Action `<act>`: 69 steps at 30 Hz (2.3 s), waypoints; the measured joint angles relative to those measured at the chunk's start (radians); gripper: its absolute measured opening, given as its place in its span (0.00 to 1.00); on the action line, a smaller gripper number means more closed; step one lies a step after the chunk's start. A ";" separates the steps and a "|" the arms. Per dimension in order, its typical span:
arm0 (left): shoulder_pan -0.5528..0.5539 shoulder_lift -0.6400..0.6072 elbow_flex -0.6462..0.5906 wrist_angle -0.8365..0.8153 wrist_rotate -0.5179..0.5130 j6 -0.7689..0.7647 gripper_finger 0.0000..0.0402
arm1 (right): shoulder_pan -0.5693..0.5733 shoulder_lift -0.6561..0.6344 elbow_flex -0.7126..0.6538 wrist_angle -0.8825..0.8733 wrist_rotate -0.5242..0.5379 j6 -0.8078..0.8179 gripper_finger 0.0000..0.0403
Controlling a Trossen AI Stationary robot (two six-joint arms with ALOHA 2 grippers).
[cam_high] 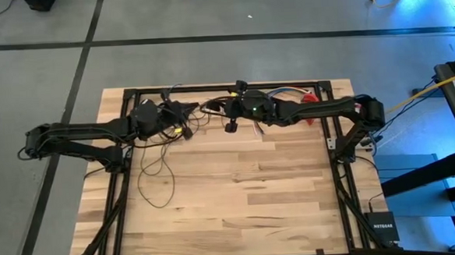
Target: Coiling cords
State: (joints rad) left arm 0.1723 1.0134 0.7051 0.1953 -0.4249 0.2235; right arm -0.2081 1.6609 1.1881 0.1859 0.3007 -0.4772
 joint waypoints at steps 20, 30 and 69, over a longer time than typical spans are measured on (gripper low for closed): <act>0.000 0.036 0.000 0.069 0.049 -0.016 0.03 | -0.008 0.039 -0.002 0.042 0.018 -0.030 0.01; -0.002 0.034 0.105 -0.170 0.027 0.071 0.33 | -0.009 0.040 -0.003 0.022 0.009 -0.044 0.01; 0.151 0.180 0.219 -0.281 0.399 0.330 0.01 | -0.008 0.040 -0.002 -0.012 -0.136 -0.082 0.02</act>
State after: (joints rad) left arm 0.3229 1.1931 0.9246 -0.0853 -0.0257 0.5539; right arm -0.2165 1.7008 1.1858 0.1741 0.1648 -0.5594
